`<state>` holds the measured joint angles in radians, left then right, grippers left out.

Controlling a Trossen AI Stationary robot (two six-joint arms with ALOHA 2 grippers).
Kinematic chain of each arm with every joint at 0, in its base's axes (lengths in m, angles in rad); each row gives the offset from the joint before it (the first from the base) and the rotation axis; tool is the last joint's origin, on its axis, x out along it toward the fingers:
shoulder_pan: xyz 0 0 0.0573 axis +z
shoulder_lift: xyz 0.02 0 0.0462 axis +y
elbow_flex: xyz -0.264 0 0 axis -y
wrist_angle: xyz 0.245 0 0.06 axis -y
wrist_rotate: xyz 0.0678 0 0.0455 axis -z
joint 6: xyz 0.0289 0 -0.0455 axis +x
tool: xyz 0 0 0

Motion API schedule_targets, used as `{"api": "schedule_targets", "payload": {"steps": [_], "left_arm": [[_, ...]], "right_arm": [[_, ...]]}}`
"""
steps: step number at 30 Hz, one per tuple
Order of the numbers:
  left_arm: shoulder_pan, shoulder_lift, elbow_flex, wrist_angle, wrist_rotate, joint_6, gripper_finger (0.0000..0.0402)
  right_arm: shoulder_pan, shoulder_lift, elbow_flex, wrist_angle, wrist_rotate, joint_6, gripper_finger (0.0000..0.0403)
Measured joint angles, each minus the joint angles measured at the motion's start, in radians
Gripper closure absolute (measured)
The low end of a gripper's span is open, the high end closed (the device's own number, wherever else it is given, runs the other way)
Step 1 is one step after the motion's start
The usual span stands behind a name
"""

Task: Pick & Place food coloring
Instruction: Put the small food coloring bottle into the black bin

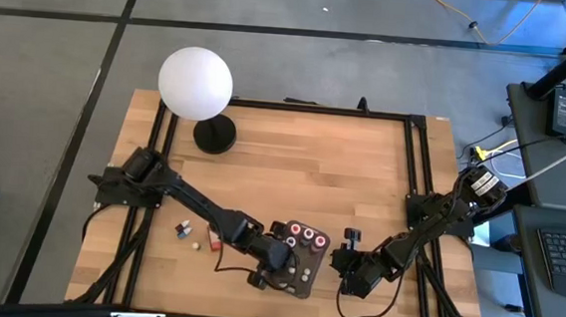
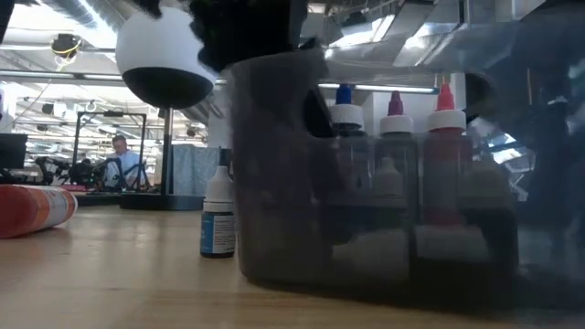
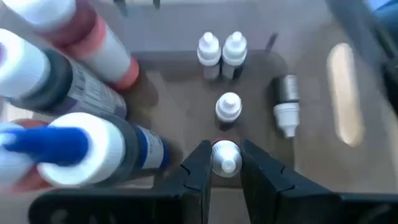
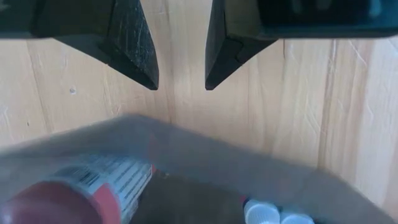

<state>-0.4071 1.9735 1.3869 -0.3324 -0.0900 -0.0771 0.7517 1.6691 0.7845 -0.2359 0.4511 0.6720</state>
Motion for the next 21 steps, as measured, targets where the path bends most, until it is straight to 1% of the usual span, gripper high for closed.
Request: {"api": "schedule_targets", "payload": {"steps": [4, 12, 21], "left_arm": [[0.004, 0.023, 0.002, 0.011, 0.005, 0.0, 0.0341], [0.004, 0.043, 0.0, 0.011, 0.053, -0.007, 0.034], [0.004, 0.043, 0.0, 0.017, 0.056, -0.007, 0.0313]], "right_arm": [[0.0, 0.0, 0.0, 0.0, 0.0, 0.0, 0.0269], [0.0, 0.0, 0.0, -0.001, 0.0, 0.0, 0.0269], [0.0, 0.0, 0.0, -0.001, 0.0, 0.0, 0.0269]]}}
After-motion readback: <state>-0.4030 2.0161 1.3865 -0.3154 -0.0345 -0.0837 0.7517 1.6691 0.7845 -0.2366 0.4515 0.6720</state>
